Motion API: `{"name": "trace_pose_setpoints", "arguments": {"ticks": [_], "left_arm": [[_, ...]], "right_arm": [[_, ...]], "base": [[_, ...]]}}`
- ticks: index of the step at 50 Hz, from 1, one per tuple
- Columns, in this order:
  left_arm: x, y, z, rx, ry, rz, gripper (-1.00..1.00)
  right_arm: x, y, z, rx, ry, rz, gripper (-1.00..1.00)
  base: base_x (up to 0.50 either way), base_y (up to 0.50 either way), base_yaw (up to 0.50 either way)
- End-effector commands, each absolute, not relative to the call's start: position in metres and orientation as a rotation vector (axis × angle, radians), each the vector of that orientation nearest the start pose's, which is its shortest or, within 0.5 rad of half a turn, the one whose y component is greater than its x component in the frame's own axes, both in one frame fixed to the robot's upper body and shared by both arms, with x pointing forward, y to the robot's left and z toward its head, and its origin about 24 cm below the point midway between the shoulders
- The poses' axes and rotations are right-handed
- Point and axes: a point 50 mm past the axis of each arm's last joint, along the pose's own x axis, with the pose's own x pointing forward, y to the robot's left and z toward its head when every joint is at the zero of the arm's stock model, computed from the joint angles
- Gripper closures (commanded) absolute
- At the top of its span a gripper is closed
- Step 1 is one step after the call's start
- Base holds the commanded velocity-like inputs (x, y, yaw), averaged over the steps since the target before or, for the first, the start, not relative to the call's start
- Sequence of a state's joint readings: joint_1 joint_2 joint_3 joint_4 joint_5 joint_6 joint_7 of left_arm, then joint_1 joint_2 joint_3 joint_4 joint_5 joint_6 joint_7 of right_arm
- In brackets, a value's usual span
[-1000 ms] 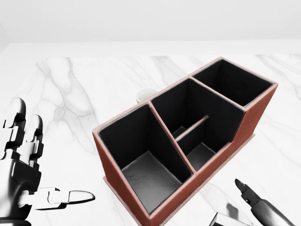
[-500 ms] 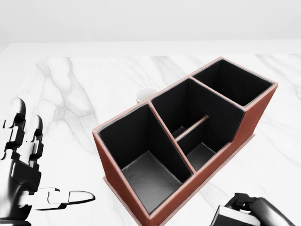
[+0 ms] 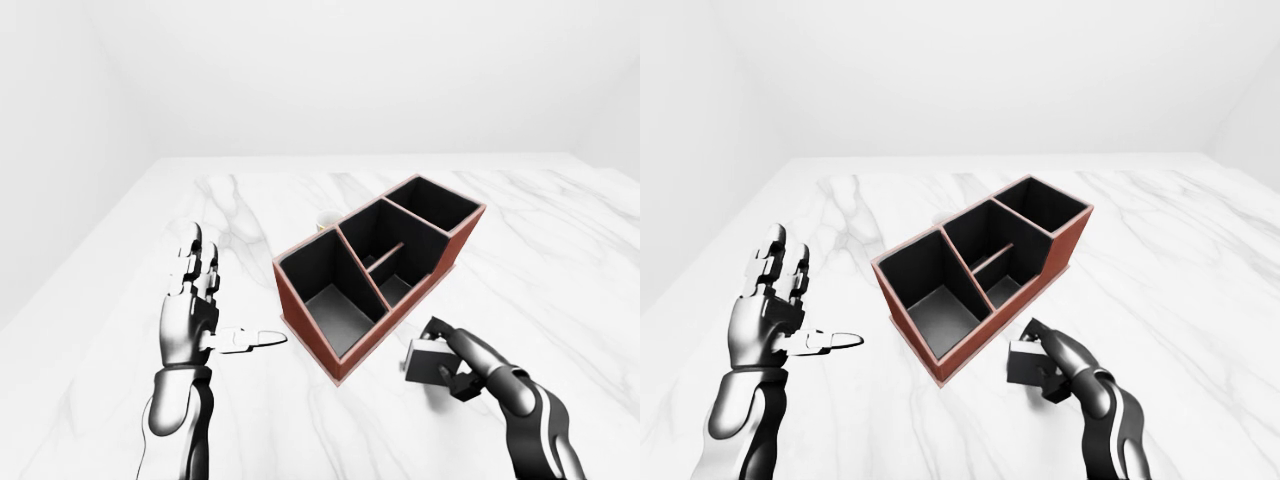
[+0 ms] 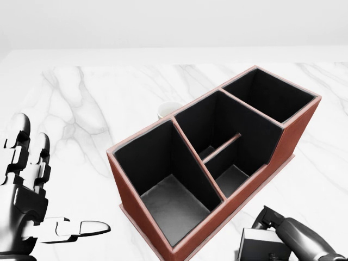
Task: Pick up the book and place it in the left compartment of the caddy.
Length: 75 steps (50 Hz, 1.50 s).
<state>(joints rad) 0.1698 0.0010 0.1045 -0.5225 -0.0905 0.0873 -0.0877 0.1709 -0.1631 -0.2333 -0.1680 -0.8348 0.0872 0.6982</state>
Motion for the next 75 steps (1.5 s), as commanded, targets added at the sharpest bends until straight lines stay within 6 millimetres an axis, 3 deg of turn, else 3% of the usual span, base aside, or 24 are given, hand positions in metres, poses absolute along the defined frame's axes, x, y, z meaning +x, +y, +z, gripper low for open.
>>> {"name": "trace_pose_setpoints", "arguments": {"ticks": [1, 19, 30, 37, 75], "left_arm": [[0.209, 0.177, 0.118, -0.034, -0.285, 0.038, -1.00], [0.210, 0.176, 0.116, -0.033, -0.275, 0.036, -1.00], [0.209, 0.176, 0.116, -0.032, -0.274, 0.035, -1.00], [0.210, 0.176, 0.116, -0.033, -0.272, 0.036, -1.00], [0.210, 0.178, 0.118, -0.036, -0.283, 0.041, -1.00]], "right_arm": [[0.199, -0.201, 0.075, -1.043, 0.294, 0.283, 1.00], [0.176, -0.183, 0.140, -1.226, 0.094, 0.061, 1.00], [0.177, -0.181, 0.160, -1.271, 0.020, -0.021, 1.00], [0.176, -0.172, 0.184, -1.333, -0.084, -0.109, 1.00], [0.183, -0.122, 0.208, -1.354, -0.256, -0.119, 1.00]], "base": [[0.00, 0.00, 0.00], [0.00, 0.00, 0.00], [0.00, 0.00, 0.00], [0.00, 0.00, 0.00], [0.00, 0.00, 0.00]]}}
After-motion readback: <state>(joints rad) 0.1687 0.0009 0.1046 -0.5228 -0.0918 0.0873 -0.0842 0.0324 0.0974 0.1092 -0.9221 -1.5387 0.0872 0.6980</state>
